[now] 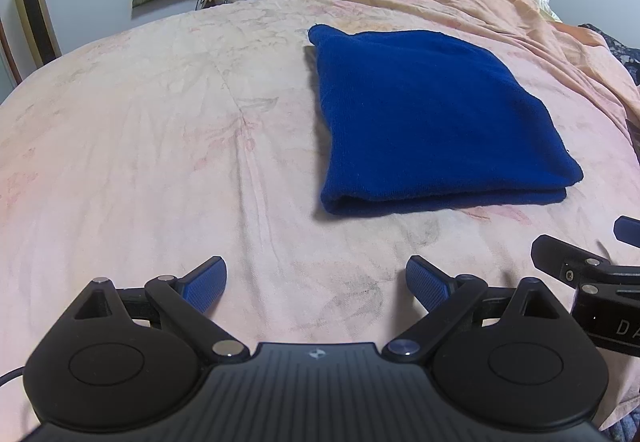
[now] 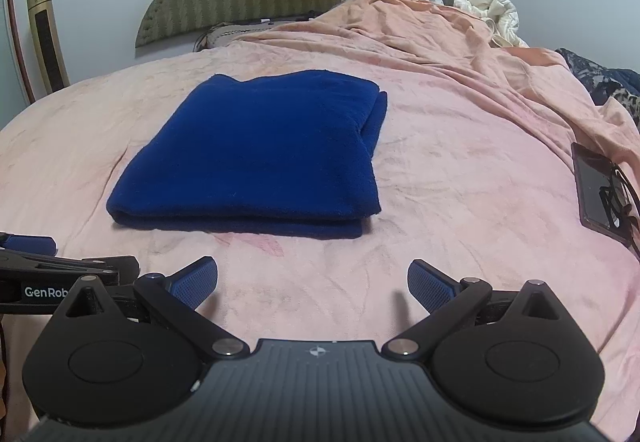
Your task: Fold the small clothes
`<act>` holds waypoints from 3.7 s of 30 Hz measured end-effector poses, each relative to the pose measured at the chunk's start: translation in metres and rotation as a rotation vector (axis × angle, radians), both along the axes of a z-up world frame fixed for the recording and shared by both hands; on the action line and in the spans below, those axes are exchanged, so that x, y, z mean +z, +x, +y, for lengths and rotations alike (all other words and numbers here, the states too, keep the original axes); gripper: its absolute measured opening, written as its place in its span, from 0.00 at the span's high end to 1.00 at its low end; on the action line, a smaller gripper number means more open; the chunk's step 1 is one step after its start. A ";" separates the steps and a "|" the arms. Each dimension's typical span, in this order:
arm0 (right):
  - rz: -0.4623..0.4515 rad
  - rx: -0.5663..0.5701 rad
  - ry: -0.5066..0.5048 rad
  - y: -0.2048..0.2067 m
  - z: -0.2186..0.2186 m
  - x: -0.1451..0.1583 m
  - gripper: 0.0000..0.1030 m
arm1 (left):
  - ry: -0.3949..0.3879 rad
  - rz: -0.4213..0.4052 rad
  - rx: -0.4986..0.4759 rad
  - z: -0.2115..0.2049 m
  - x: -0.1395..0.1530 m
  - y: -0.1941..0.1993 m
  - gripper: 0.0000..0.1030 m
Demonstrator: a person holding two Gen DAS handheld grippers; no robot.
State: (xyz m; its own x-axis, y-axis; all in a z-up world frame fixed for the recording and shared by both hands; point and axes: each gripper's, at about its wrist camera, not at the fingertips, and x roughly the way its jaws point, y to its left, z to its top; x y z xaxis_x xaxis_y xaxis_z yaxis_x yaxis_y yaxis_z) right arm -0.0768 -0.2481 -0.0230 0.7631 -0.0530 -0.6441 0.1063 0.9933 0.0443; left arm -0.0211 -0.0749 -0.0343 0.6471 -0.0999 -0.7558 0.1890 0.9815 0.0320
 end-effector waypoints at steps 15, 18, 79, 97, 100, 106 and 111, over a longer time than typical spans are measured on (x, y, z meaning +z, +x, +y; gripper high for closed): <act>-0.005 -0.003 0.003 -0.003 -0.003 0.001 0.00 | 0.000 0.006 -0.001 -0.003 0.002 -0.002 0.06; -0.006 -0.002 0.001 -0.004 -0.003 0.001 0.00 | 0.003 0.002 -0.002 -0.003 0.002 -0.003 0.06; 0.019 -0.012 -0.003 -0.008 -0.002 0.002 0.00 | 0.011 -0.001 0.022 -0.004 0.005 -0.007 0.06; 0.013 0.008 0.013 -0.009 -0.002 0.004 0.00 | 0.016 0.007 0.019 -0.005 0.005 -0.007 0.06; 0.013 0.008 0.003 -0.008 -0.001 0.005 0.00 | 0.014 0.012 0.022 -0.005 0.005 -0.006 0.06; 0.014 0.004 -0.008 -0.008 -0.001 0.005 0.00 | 0.013 0.020 0.027 -0.003 0.003 -0.004 0.06; 0.019 0.000 -0.008 -0.008 -0.002 0.004 0.00 | 0.013 0.019 0.031 -0.003 0.003 -0.004 0.06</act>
State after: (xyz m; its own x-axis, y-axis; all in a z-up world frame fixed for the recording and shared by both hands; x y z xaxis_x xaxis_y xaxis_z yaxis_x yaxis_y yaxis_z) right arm -0.0847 -0.2504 -0.0191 0.7507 -0.0579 -0.6581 0.1071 0.9936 0.0348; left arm -0.0254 -0.0779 -0.0314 0.6351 -0.0701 -0.7693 0.1594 0.9863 0.0417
